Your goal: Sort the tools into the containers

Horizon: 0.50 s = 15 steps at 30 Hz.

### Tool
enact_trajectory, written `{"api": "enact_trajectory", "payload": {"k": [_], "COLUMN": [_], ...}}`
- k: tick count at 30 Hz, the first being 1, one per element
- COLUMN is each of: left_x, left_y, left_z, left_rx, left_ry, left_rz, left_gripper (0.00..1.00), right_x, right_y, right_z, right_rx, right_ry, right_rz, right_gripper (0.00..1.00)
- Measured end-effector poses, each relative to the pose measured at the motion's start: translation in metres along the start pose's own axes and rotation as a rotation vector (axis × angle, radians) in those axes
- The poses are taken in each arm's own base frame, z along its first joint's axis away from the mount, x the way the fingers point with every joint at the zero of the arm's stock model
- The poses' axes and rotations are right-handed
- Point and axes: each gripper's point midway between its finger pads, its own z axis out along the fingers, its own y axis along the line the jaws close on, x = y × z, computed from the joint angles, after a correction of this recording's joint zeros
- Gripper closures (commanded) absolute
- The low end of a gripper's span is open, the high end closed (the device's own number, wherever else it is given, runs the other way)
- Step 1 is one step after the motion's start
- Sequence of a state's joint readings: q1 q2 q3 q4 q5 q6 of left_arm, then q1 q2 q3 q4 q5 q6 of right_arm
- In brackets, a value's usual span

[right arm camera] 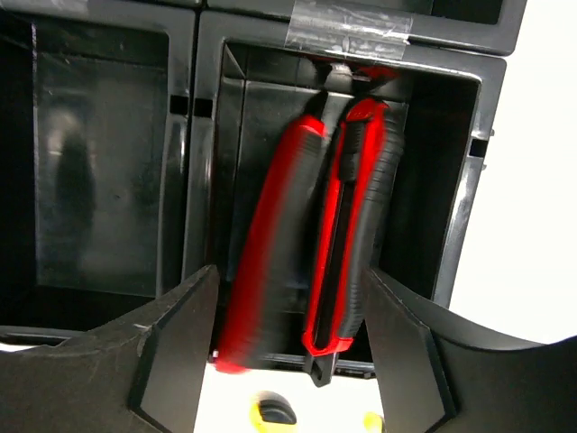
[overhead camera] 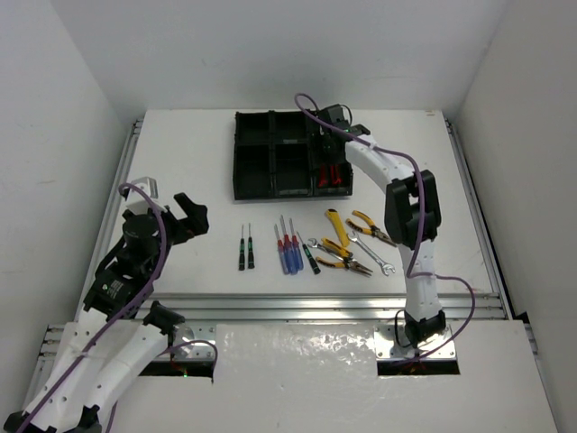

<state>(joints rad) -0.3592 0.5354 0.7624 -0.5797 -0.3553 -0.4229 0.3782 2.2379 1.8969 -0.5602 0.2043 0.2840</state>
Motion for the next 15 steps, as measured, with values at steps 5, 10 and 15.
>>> {"api": "enact_trajectory", "payload": {"k": [5,10,15], "left_x": [0.002,0.002,0.002], "left_y": [0.000,0.000,0.001], "left_z": [0.001,0.002,0.003], "left_rx": [-0.003,-0.005,-0.012], "left_ry": [0.007,0.010,0.010], "left_rz": [0.003,0.004,0.005], "left_gripper": [0.00,0.00,0.00], "right_x": [-0.002,0.000,0.026], "right_y": [0.000,0.007,0.044], "right_z": [-0.003,-0.031,-0.105], "right_rx": [-0.008,-0.049,-0.120], "right_ry": [-0.001,-0.007,-0.053], "right_rz": [0.006,0.004,-0.054], "right_gripper": [0.33,0.33,0.53]}}
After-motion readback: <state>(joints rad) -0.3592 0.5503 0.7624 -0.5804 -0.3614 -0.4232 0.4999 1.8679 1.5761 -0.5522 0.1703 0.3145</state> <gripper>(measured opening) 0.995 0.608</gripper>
